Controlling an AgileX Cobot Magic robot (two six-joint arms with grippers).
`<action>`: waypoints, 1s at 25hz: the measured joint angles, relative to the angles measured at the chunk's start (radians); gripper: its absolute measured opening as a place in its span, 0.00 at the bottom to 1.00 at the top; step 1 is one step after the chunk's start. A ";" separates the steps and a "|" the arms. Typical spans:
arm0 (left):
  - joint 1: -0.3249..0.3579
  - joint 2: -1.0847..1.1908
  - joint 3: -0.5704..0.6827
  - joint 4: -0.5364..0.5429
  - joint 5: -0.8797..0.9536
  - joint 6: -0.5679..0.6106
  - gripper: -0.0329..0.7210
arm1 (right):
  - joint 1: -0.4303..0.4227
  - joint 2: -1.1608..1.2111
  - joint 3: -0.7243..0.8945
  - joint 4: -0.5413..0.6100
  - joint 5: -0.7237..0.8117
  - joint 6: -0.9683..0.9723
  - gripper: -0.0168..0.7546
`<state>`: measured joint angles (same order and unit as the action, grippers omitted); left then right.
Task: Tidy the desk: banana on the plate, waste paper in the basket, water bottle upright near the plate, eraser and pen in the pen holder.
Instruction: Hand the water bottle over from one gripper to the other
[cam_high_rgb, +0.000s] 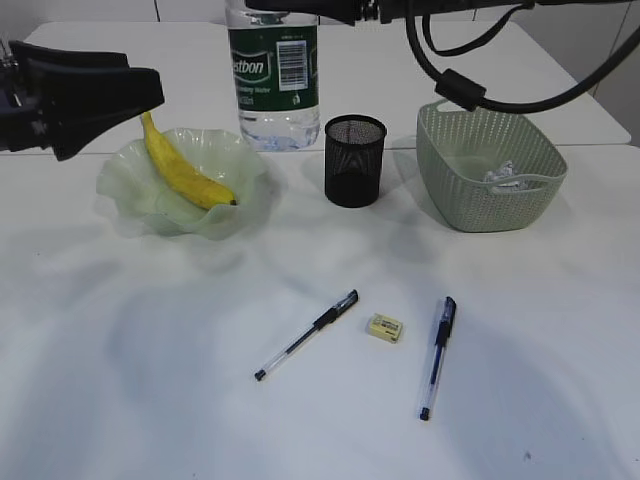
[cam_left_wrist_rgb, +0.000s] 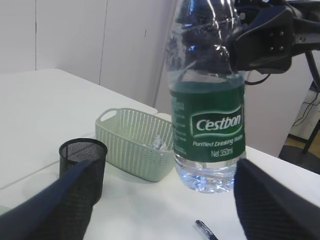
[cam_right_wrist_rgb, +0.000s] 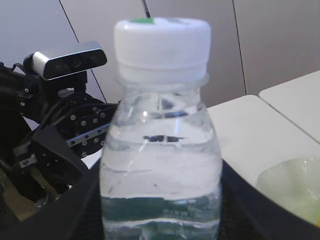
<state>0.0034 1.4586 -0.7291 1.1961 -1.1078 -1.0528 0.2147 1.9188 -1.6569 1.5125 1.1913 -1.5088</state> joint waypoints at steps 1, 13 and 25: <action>-0.006 0.000 0.000 0.000 0.002 -0.002 0.87 | 0.003 0.000 0.000 0.000 0.000 0.000 0.54; -0.142 0.000 0.000 -0.036 0.055 -0.005 0.87 | 0.015 0.000 0.000 0.000 0.000 0.016 0.54; -0.155 0.000 -0.002 -0.082 0.097 -0.006 0.86 | 0.051 0.000 0.000 0.000 -0.001 0.019 0.54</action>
<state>-0.1517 1.4586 -0.7308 1.1143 -1.0103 -1.0591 0.2661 1.9188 -1.6569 1.5125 1.1902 -1.4902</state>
